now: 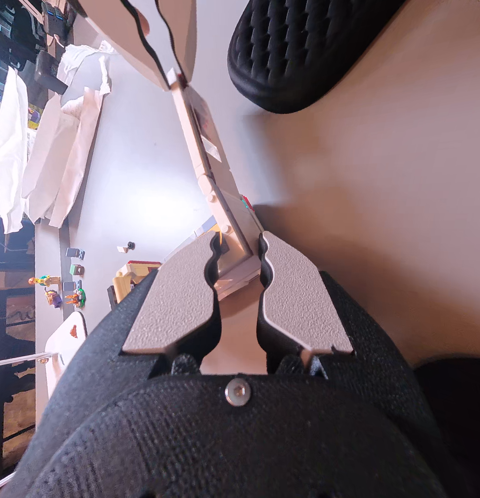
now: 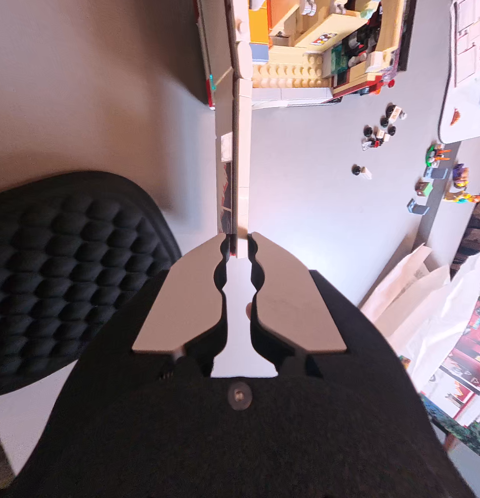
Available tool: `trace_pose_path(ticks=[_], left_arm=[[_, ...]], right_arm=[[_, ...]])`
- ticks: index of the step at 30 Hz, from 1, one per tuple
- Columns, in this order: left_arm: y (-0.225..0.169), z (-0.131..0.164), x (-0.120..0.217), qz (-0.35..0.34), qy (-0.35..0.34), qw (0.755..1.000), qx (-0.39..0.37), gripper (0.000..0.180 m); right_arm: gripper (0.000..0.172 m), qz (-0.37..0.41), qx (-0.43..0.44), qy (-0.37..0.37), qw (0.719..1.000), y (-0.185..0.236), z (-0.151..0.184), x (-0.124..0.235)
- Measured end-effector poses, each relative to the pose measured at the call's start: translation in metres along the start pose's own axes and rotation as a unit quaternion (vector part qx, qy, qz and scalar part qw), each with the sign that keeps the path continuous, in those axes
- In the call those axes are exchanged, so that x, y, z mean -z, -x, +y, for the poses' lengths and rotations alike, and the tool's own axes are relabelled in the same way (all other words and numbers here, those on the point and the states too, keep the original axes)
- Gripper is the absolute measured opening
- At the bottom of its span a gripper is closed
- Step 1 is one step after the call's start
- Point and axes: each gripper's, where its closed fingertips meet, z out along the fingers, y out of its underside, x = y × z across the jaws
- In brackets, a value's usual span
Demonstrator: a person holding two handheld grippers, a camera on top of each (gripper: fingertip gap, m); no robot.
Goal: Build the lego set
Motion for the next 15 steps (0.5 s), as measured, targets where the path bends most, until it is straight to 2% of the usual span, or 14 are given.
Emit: trace_pose_path(ticks=[1, 6, 15], left_arm=[[0.0, 0.0, 0.0, -0.001, -0.001, 1.0, -0.001, 0.028], [0.0, 0.0, 0.0, 0.001, -0.006, 1.0, -0.003, 0.028], [-0.001, -0.001, 0.0, 0.005, -0.021, 1.0, -0.003, 0.027]], right_arm=[[0.012, 0.004, 0.0, 0.001, 1.0, -0.005, 0.001, -0.002], [0.012, 0.021, 0.022, -0.002, 1.0, -0.034, -0.004, -0.017], [0.014, 0.043, 0.071, -0.073, 0.994, -0.077, -0.061, -0.052]])
